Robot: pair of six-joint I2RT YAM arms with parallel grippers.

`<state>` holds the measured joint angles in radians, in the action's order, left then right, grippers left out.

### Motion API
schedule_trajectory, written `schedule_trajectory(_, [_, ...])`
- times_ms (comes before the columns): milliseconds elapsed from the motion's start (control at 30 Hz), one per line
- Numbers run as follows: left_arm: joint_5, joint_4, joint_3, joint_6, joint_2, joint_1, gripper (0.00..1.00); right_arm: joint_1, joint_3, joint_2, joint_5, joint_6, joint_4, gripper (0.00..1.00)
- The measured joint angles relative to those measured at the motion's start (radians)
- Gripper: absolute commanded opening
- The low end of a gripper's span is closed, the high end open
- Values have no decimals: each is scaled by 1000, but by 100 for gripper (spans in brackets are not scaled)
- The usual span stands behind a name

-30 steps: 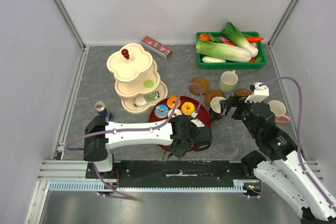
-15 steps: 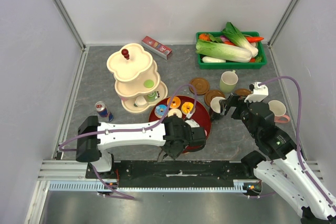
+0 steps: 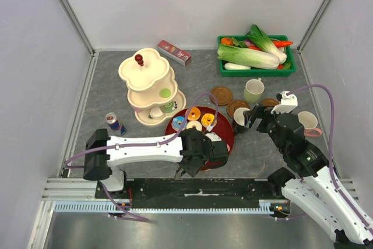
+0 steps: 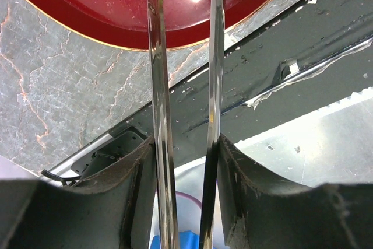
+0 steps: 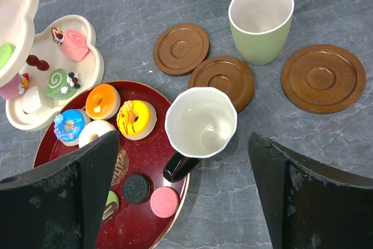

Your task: Serve the afternoon tea

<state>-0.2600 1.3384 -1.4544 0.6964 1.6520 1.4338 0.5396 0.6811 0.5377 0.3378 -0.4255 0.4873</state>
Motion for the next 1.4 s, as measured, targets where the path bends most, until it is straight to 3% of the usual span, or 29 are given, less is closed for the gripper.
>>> schedule_trajectory(533, [-35, 2, -52, 16, -1, 0, 38, 0, 0, 0, 0, 0, 0, 98])
schedule_trajectory(967, [-185, 6, -85, 89, -33, -14, 37, 0, 0, 1, 0, 0, 0, 98])
schedule_trajectory(1167, [-311, 12, -153, 127, -79, -63, 37, 0, 0, 4, 0, 0, 0, 98])
schedule_trajectory(1400, [-402, 15, -167, 133, -172, -227, 34, 0, 0, 5, 0, 0, 0, 98])
